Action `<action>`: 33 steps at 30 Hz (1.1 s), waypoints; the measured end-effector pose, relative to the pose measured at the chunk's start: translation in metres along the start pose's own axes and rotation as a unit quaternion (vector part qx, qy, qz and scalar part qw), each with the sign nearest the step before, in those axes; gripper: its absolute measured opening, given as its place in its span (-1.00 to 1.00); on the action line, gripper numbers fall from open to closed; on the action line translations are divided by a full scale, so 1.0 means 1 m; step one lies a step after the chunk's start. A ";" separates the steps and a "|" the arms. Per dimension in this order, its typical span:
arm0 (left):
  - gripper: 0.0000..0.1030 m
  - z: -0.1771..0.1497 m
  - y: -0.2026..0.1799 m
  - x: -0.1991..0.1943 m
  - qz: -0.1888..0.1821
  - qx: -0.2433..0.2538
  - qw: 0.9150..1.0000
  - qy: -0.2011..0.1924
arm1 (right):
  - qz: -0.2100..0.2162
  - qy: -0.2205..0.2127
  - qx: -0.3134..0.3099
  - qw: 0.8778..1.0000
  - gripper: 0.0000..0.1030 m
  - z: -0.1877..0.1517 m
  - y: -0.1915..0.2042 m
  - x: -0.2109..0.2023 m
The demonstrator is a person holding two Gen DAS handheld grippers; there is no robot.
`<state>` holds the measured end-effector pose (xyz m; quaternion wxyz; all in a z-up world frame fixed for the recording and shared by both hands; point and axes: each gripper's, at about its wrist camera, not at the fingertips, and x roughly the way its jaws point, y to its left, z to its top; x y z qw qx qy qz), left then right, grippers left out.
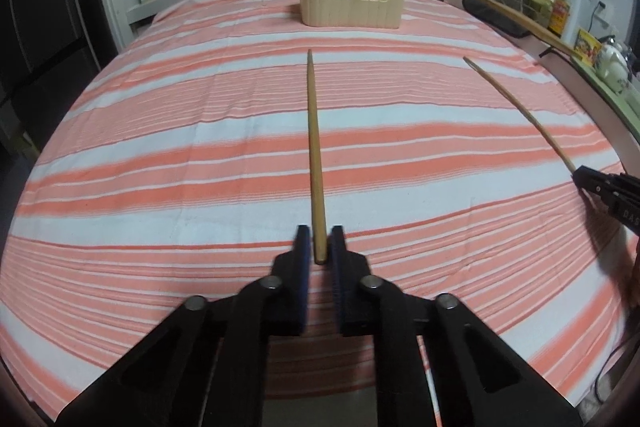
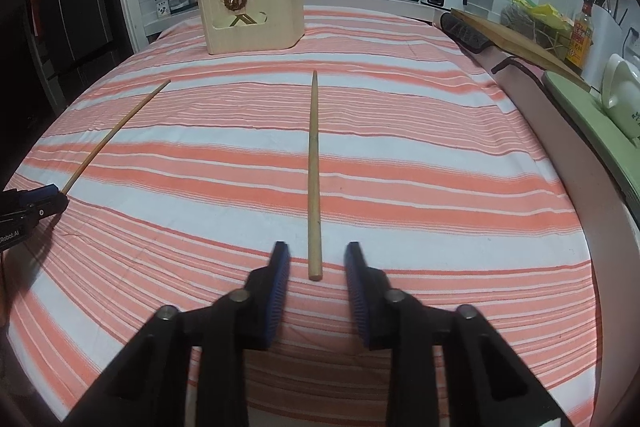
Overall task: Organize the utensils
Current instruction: 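Close the left tool on a chopstick while the right tool grasps the other chopstick, then lift and carry both held chopsticks toward the cream box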
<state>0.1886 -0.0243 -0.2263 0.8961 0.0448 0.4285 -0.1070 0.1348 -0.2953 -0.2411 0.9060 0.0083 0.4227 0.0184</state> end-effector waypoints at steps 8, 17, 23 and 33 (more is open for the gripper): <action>-0.92 0.019 0.009 -0.022 -0.010 -0.002 1.000 -0.023 | 0.004 -0.026 -0.007 1.000 -0.86 0.023 -0.001 -0.024; -0.92 0.066 0.014 -0.100 -0.023 0.024 0.994 -0.106 | 0.005 -0.113 -0.042 0.993 -0.86 0.076 0.010 -0.095; -0.92 0.092 0.015 -0.144 -0.038 0.033 0.986 -0.156 | 0.020 -0.160 -0.053 0.986 -0.86 0.102 0.015 -0.134; -0.92 0.109 0.011 -0.172 -0.076 0.027 0.981 -0.174 | 0.060 -0.184 -0.049 0.980 -0.86 0.115 0.023 -0.166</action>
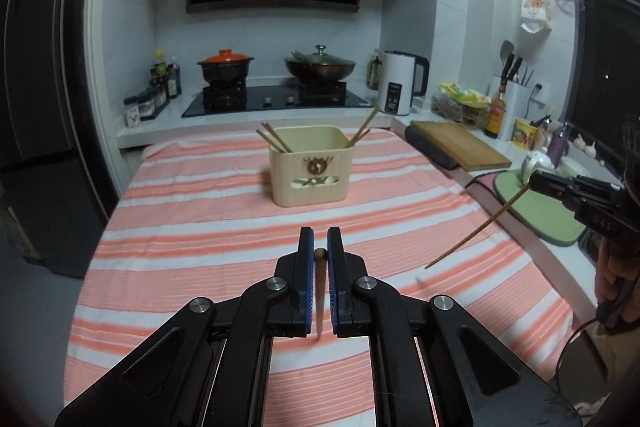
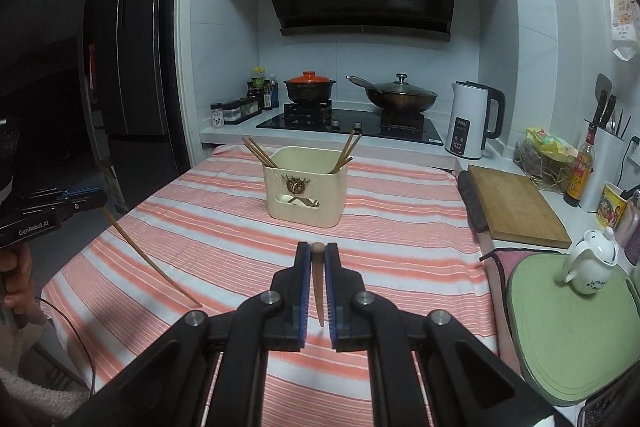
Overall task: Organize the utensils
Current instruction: 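Lift and carry both held chopsticks toward the cream box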
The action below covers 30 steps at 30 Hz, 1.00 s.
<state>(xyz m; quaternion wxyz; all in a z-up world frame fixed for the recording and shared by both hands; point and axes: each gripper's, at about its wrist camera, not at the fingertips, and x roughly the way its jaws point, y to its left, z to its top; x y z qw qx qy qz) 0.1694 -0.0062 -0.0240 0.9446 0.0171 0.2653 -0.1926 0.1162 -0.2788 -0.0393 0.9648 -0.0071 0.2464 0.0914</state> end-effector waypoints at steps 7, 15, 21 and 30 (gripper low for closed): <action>-0.92 0.013 -0.001 -0.003 -0.022 -0.011 1.000 0.001 | 0.027 -0.013 0.001 1.000 -0.86 0.017 0.008 -0.012; -0.92 0.025 -0.005 -0.002 -0.030 -0.006 1.000 -0.002 | 0.047 -0.020 -0.003 0.999 -0.86 0.034 0.015 -0.015; -0.92 0.027 -0.003 0.011 -0.040 -0.008 0.999 0.017 | 0.063 -0.008 -0.002 0.998 -0.86 0.041 0.019 -0.005; -0.92 0.042 0.000 0.018 -0.042 -0.004 0.999 0.017 | 0.070 -0.003 -0.012 0.998 -0.86 0.050 0.027 0.003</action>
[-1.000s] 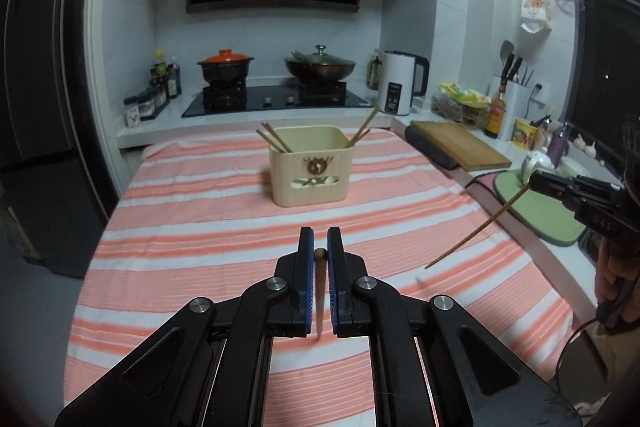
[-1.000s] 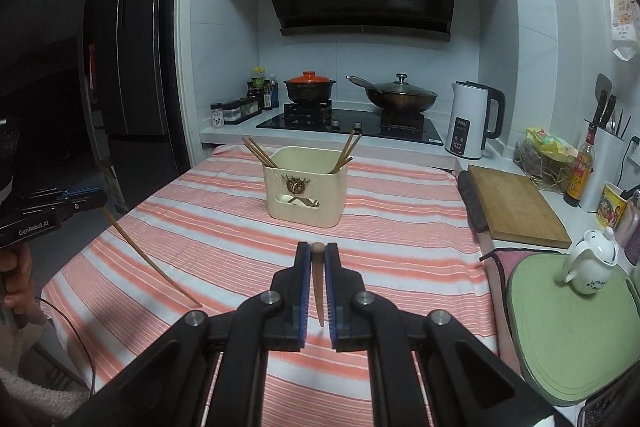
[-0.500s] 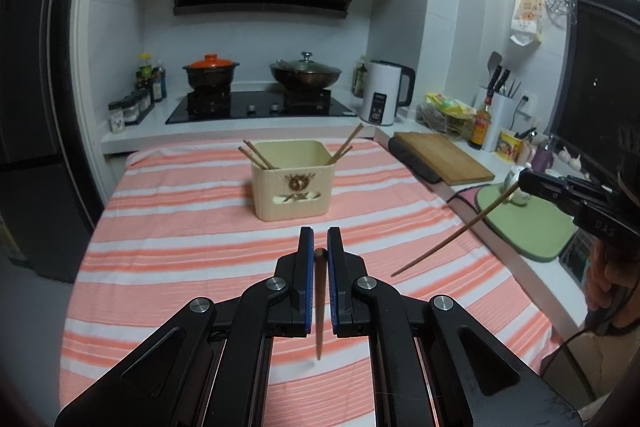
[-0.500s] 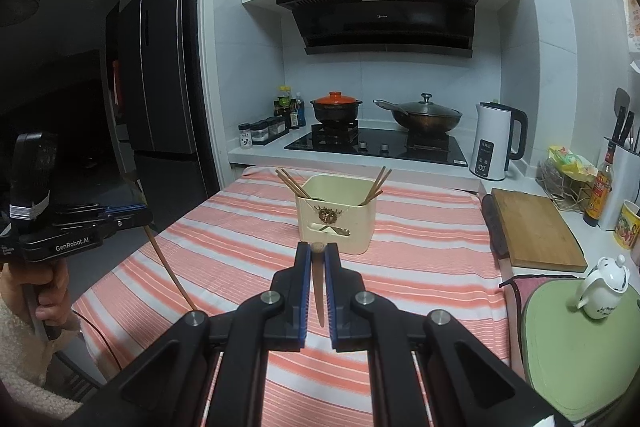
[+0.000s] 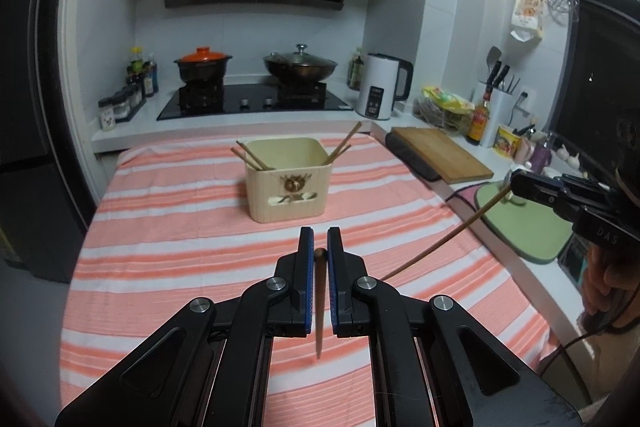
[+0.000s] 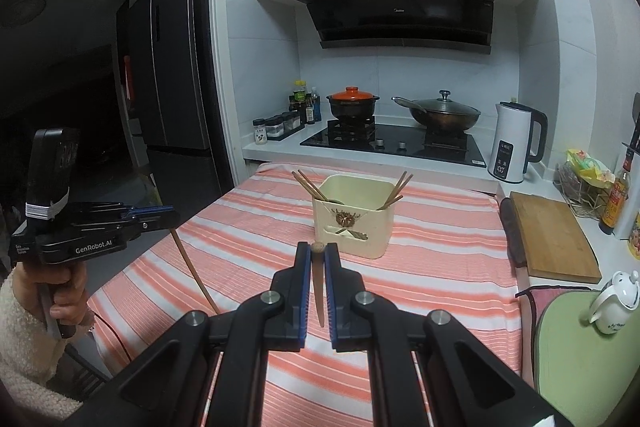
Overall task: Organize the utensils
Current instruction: 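Lift and carry both held chopsticks toward the cream box, then lower the chopsticks into the box and open both tools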
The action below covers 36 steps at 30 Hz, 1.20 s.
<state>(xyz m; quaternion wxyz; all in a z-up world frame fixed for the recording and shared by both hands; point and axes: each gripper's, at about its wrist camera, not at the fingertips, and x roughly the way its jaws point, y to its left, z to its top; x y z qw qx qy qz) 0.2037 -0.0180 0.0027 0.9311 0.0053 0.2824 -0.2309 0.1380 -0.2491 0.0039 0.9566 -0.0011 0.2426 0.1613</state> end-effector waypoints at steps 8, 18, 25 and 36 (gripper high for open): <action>-0.92 0.023 0.001 0.019 -0.016 -0.002 1.000 0.006 | 0.011 0.016 0.012 1.000 -0.86 0.010 -0.012 0.026; -0.92 0.153 0.015 0.032 0.005 -0.005 0.995 -0.103 | -0.010 -0.042 -0.015 0.999 -0.86 0.095 -0.033 0.057; -0.92 0.202 0.034 0.095 0.025 -0.030 0.988 -0.152 | -0.038 -0.083 -0.017 0.996 -0.86 0.151 -0.051 0.115; -0.92 0.172 0.069 0.231 0.041 -0.058 0.996 -0.058 | -0.028 0.000 0.043 0.999 -0.86 0.134 -0.090 0.256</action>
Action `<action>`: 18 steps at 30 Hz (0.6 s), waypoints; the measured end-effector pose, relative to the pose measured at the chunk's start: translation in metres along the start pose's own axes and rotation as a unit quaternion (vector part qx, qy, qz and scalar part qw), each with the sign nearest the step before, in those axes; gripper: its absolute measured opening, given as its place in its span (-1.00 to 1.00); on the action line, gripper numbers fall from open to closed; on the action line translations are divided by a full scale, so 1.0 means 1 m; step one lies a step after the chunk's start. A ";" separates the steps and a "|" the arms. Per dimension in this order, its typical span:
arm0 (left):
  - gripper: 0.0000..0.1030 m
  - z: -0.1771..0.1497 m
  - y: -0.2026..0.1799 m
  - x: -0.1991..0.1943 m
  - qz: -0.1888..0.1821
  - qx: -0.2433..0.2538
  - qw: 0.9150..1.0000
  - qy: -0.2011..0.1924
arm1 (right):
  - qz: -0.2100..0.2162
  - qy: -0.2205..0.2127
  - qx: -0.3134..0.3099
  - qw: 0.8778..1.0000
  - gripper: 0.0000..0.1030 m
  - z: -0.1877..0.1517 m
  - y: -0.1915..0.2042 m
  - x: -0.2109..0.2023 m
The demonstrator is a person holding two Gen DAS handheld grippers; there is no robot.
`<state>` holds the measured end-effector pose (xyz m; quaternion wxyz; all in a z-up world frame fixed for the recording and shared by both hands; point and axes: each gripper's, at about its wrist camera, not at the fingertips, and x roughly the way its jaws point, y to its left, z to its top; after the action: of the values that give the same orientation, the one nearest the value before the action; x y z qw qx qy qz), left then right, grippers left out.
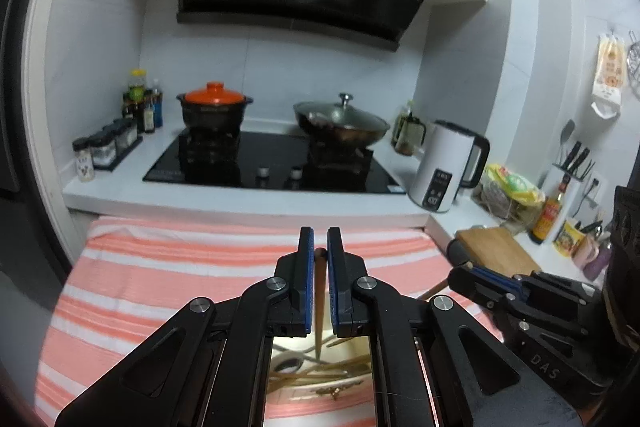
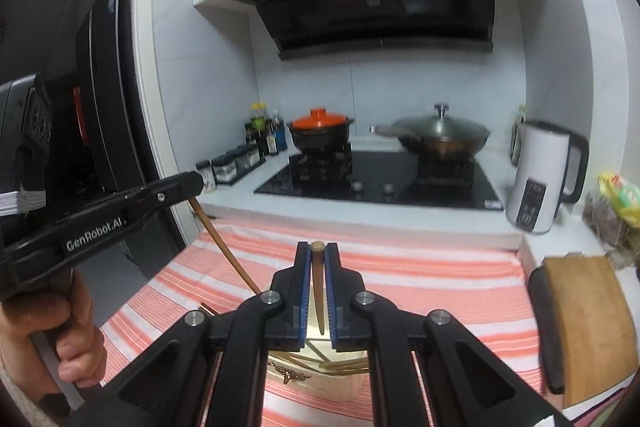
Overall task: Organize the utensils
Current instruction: 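Lower the chopsticks into the box and open both tools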
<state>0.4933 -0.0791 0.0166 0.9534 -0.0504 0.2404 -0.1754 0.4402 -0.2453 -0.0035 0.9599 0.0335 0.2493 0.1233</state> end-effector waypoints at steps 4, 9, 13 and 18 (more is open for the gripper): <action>-0.92 -0.021 0.006 0.025 -0.001 -0.005 0.999 0.042 | 0.000 0.067 0.022 0.997 -0.86 -0.017 -0.007 0.041; -0.70 -0.036 0.010 0.036 -0.004 -0.010 0.997 0.076 | 0.003 0.097 0.026 0.995 -0.82 -0.026 -0.008 0.054; 0.28 -0.037 0.021 0.015 -0.003 -0.034 0.997 0.068 | 0.004 0.084 0.028 0.996 -0.48 -0.023 -0.011 0.046; 0.81 -0.036 0.017 -0.043 0.027 -0.011 0.999 0.046 | 0.004 0.033 0.020 0.999 0.08 -0.009 -0.003 0.004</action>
<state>0.4464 -0.0481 0.0005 0.9449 -0.0461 0.2875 -0.1494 0.4400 -0.2475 -0.0143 0.9500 0.0495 0.2829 0.1228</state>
